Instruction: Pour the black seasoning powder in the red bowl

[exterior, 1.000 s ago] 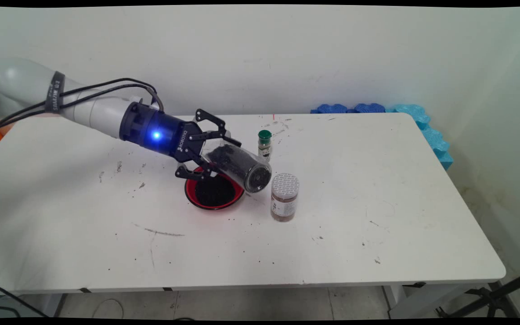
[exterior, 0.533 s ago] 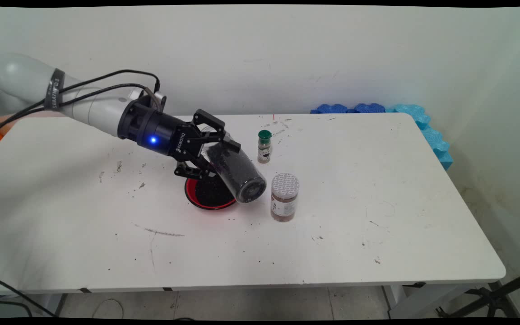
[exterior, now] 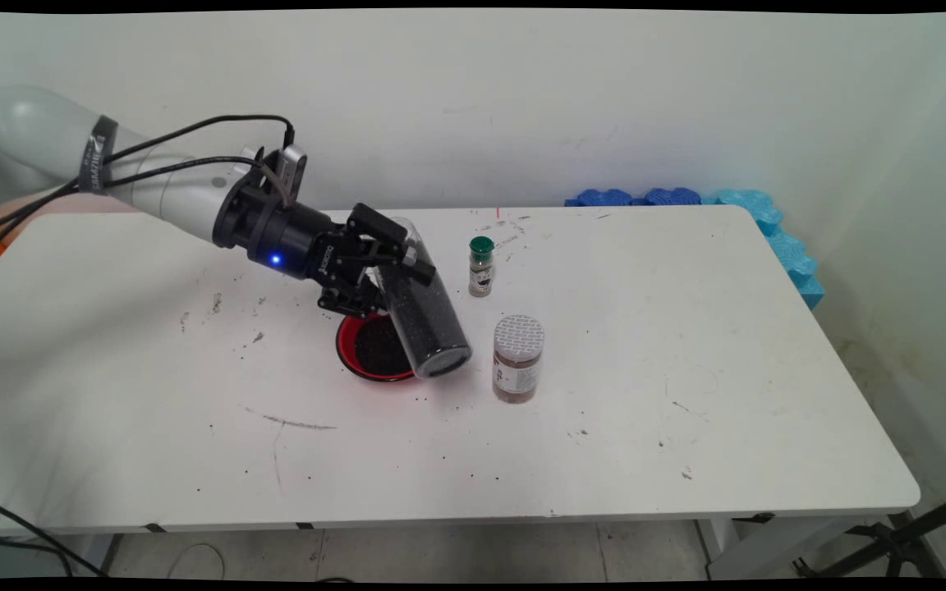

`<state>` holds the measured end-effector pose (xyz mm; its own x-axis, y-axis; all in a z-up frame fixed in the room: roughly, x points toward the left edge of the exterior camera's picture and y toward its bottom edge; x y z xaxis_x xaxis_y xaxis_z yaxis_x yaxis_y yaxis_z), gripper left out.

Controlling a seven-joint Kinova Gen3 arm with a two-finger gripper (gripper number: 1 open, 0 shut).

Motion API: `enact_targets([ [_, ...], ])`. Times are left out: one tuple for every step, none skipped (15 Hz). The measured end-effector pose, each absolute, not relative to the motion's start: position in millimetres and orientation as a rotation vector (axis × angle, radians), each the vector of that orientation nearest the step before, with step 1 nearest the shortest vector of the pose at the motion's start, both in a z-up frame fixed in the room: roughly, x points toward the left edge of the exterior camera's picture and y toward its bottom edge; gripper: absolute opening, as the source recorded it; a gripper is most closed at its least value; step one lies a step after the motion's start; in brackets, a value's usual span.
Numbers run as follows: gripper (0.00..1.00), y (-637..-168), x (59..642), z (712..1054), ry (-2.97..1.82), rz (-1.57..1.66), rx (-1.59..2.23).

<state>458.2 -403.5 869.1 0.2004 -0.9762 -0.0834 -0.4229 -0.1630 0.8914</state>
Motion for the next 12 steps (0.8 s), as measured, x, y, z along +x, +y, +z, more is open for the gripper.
enact_targets([
  [0.00, -405, 458, 870, -1.356, -0.890, 1.689],
  [0.00, -406, 459, 871, -1.385, -0.863, 1.666],
  [0.00, -407, 459, 873, -1.418, -0.832, 1.640],
  [0.00, -409, 459, 875, -1.459, -0.795, 1.607],
  [0.00, -410, 460, 877, -1.499, -0.759, 1.573],
  [0.00, -411, 460, 879, -1.533, -0.728, 1.544],
  [0.00, -412, 460, 881, -1.569, -0.694, 1.514],
  [0.00, -413, 461, 883, -1.603, -0.660, 1.483],
  [0.00, -414, 461, 885, -1.631, -0.630, 1.455],
  [0.00, -415, 461, 887, -1.650, -0.611, 1.436],
  [0.00, -415, 461, 890, -1.677, -0.584, 1.407],
  [0.00, -416, 460, 893, -1.710, -0.552, 1.368],
])
